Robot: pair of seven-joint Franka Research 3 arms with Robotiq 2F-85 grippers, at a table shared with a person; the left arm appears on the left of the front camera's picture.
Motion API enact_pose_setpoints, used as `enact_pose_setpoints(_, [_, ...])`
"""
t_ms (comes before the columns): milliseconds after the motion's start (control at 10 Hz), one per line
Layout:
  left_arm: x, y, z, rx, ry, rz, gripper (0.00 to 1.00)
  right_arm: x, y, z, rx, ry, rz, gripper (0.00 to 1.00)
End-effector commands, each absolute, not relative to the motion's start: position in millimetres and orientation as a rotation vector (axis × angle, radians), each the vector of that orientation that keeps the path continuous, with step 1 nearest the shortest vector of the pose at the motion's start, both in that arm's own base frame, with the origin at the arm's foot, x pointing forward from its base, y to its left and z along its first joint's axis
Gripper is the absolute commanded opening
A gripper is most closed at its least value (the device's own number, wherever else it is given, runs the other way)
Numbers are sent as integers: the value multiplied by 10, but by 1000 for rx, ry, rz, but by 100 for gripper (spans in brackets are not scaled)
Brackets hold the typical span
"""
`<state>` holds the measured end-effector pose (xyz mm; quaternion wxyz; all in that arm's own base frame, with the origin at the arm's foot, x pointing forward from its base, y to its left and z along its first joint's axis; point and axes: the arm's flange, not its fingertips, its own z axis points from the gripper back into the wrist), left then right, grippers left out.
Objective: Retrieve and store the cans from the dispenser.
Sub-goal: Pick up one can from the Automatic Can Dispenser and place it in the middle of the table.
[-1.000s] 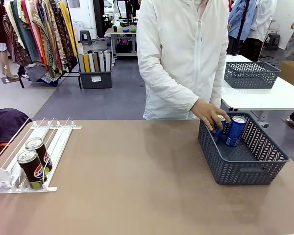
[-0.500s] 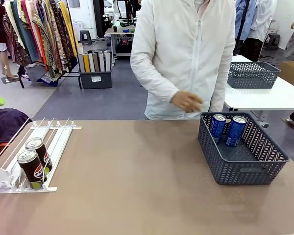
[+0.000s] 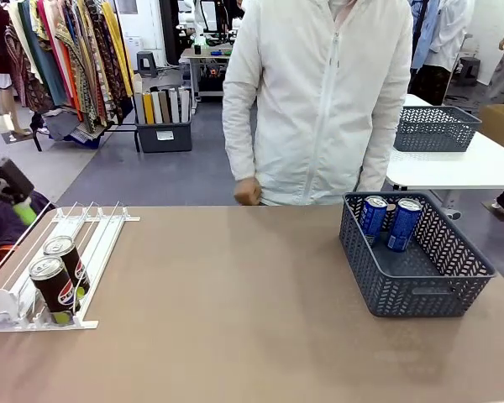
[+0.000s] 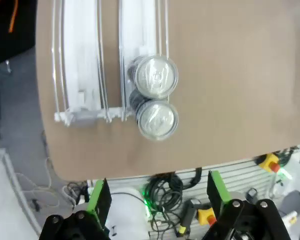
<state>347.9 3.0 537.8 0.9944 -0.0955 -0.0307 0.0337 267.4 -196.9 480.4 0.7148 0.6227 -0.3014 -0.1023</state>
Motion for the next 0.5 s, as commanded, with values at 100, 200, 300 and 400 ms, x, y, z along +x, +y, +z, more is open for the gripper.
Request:
enact_pose_setpoints(100, [2918, 42, 5318, -206, -175, 65, 100, 2698, -1976, 4842, 1394, -688, -219, 100])
enact_pose_setpoints(200, [2905, 18, 5293, -208, -178, 29, 100, 2698, -1976, 4842, 1394, -688, -219, 100])
enact_pose_setpoints(300, [3000, 15, 5317, -219, -176, 50, 100, 2698, -1976, 4842, 1394, -688, -219, 100])
enact_pose_setpoints(400, [2933, -23, 5355, -195, -143, 58, 100, 2698, -1976, 4842, 1394, -688, -219, 100])
